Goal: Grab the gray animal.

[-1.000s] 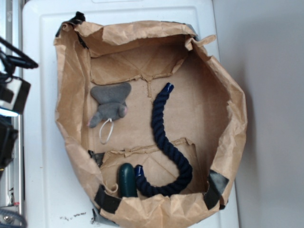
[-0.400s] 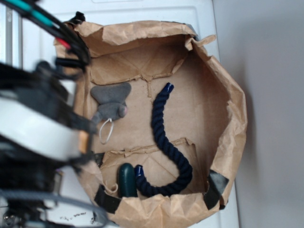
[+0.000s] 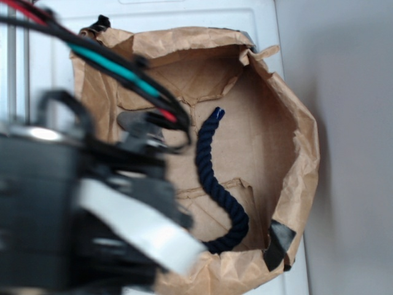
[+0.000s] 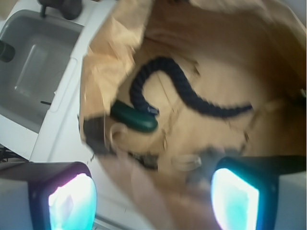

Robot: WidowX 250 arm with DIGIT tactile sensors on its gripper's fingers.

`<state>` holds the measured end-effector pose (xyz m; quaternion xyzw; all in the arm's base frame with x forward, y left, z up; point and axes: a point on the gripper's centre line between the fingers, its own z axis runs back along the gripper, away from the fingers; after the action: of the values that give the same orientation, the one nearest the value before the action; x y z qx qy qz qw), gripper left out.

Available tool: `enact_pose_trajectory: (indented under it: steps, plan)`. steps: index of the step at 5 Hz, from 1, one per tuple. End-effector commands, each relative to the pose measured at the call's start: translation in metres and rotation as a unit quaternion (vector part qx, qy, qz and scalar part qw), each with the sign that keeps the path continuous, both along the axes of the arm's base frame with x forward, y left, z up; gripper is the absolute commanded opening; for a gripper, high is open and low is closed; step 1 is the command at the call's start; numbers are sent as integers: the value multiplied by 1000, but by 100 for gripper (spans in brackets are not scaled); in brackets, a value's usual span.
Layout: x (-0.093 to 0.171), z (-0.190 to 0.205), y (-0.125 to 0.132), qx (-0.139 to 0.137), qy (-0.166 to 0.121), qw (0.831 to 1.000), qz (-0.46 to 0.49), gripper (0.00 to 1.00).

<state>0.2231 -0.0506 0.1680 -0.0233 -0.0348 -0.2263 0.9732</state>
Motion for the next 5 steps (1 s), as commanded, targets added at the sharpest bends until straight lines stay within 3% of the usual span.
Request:
enact_pose_trajectory:
  steps: [1,2,3,4,5]
  plan:
    - [52,-19,48,-22,-20,999,-31,100]
    - [103,-25,67,-44,-29,998,-42,100]
    - [102,-19,69,-46,-52,994,-79,100]
    - [86,-39,70,-12,-59,987,-148,100]
    - [86,-39,70,-12,-59,987,-148,100]
